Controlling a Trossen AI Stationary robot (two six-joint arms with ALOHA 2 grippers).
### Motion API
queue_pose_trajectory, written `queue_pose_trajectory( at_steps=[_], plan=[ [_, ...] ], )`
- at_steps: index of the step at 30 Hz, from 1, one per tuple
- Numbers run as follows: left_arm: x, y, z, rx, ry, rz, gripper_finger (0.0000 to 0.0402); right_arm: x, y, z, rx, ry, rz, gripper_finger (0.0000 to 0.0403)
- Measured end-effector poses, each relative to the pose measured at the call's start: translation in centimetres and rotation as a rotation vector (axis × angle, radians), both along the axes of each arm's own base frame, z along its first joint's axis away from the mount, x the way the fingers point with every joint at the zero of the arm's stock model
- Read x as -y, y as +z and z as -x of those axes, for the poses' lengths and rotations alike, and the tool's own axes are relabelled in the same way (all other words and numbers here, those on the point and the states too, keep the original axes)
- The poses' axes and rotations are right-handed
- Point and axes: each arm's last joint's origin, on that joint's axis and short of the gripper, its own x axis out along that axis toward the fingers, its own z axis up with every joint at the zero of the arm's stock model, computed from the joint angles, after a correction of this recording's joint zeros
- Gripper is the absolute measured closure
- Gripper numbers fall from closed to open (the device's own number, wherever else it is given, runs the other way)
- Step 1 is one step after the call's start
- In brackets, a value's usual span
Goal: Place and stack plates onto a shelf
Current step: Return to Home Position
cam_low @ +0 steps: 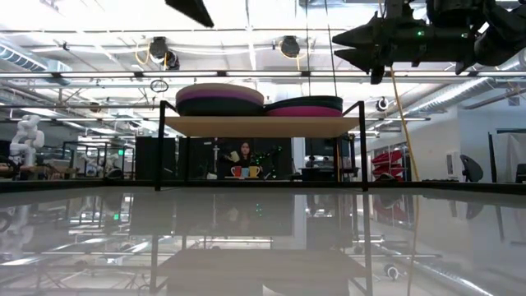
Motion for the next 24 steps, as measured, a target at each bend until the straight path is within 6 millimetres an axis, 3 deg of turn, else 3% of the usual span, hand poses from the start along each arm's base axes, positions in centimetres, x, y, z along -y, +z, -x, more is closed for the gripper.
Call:
queue_pose_trajectory(
  at_steps=[5,10,16,24],
  plan=[
    [1.0,1.8,2.6,0.209,0.004,0.030,0.0212,-0.6,0.7,0.7,0.007,0.126,0.046,0.0238],
    [2.2,2.4,6.4,0.476,-0.040,0.073,0.0248,-1.3,1.4,2.4,-0.024,0.168,0.092,0.0238],
    [3.4,-0.4,9.9,0.684,-0.093,0.143,0.0286,-1.9,1.6,4.6,-0.078,0.105,0.104,0.0238],
    [4.0,-5.4,12.6,0.769,-0.063,0.188,0.0289,-2.5,1.9,7.2,-0.090,0.026,0.120,0.0239]
  ],
)
